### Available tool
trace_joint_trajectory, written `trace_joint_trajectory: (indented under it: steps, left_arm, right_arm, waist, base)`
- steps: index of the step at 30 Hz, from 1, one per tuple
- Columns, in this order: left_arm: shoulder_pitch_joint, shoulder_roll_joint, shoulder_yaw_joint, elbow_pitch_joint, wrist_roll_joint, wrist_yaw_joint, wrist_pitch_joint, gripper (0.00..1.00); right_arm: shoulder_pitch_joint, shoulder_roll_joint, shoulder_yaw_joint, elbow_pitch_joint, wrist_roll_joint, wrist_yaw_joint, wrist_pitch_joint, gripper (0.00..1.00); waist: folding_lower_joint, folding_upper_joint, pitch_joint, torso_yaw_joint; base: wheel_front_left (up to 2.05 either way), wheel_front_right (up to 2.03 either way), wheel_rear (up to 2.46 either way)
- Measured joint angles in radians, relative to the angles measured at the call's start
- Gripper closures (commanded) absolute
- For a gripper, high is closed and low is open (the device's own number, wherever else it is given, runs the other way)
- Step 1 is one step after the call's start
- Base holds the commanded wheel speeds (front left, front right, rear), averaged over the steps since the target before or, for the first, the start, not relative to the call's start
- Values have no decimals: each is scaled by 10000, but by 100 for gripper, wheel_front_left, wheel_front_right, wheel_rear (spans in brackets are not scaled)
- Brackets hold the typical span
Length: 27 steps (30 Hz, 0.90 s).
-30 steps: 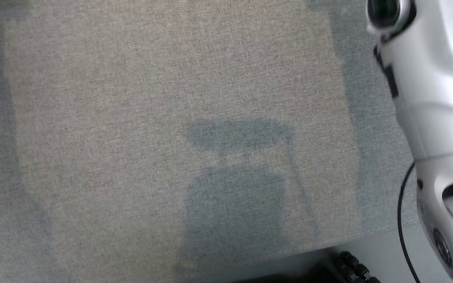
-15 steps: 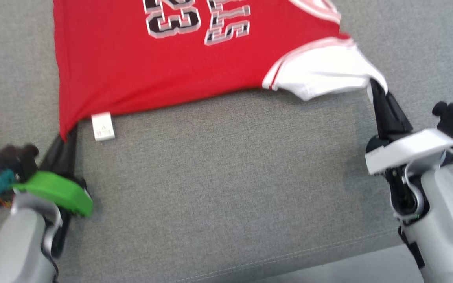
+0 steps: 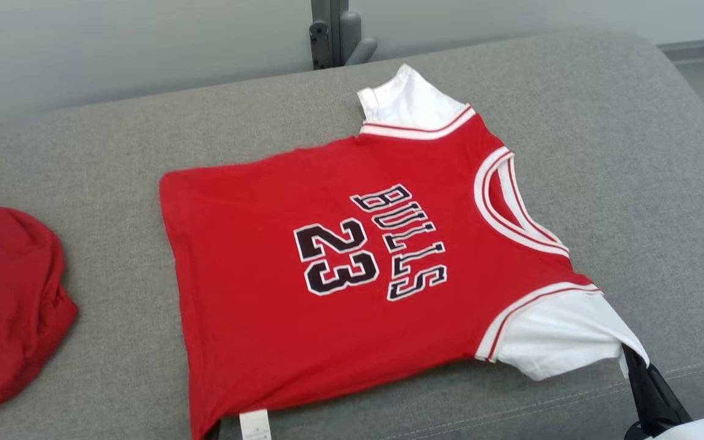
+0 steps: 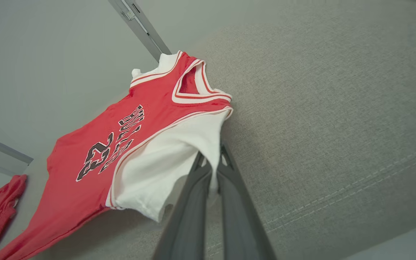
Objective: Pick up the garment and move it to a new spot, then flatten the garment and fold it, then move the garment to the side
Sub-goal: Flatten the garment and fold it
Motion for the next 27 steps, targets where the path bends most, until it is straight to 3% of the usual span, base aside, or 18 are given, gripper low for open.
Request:
trace_joint_trajectory:
  steps: [6,12,27]
  left_arm:
    - [478,428,38,-1028,-347,474,1011,100]
    - [-610,978,190,-1404,-395,631,2148,100]
    - [-3848,1365,-305,-508,-518,165,4811,100]
  right_arm:
    - [-285,276,-142,-437,-88,-2,546,100]
    - [-1824,437,107,267,-412,-8,711,100]
    - [-5060,430,1271,3333,-828,-8,96,100]
  waist:
    - [0,-1,-360,-32]
    - [0,0,39,-80]
    - [1,0,1256,11]
  base:
    - [0,0,0]
    - [0,0,0]
    - [0,0,0]
